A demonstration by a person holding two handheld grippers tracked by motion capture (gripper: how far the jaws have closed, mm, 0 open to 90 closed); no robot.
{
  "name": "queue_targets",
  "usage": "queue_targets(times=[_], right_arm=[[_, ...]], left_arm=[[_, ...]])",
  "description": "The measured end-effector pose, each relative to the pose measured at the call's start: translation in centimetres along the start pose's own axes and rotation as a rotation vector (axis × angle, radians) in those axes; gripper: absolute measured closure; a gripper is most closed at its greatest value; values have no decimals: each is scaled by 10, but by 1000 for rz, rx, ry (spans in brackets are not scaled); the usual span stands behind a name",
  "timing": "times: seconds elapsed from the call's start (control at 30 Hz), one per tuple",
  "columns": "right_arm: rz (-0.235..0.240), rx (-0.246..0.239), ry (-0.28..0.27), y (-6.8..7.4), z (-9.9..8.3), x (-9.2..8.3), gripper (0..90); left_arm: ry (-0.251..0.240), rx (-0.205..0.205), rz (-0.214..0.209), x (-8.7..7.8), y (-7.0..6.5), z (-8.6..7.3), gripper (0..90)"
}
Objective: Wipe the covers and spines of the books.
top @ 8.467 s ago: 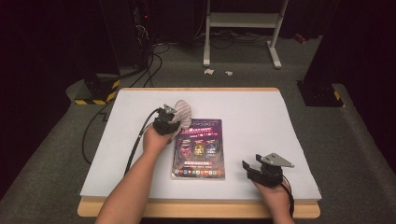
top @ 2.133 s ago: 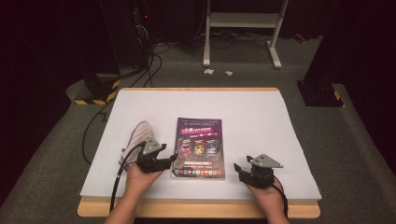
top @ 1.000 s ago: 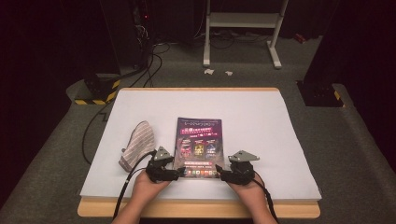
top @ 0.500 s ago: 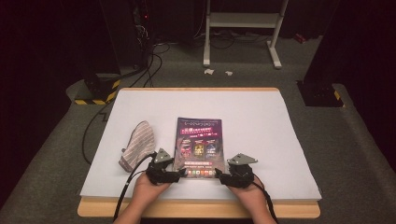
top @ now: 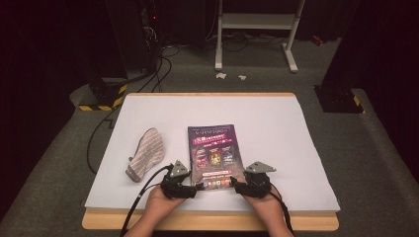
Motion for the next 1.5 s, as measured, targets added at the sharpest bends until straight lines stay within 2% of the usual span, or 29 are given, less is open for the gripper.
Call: queue_targets(times=[0.13,0.5,0.8,0.97,1.13,1.3,1.5], right_arm=[[-5,23,9,-4,-2,1,342],[11,69,36,-1,-3,5,321],[-17,101,35,0,-1,6,338],[-13,116,27,-1,0,5,361],[-11,115,-36,0,10,-3,382],[-20,79,-103,7,22,-11,387],[-22,64,-139,12,29,-14,391]], left_arm=[[8,-25,1,-1,2,0,342],[4,-15,4,-1,2,0,343],[3,-9,12,-1,1,0,352],[0,-12,17,0,1,0,354],[-2,-13,19,-1,2,-1,356],[0,-16,23,-2,2,-1,357],[-1,-14,24,-2,2,-1,357]])
Point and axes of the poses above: each handheld gripper's, and its own axes: x roughly forward along the jaws, z roughly out of its top, y roughly to its left, the point moved 10 cm from there along x, roughly forward along the jaws
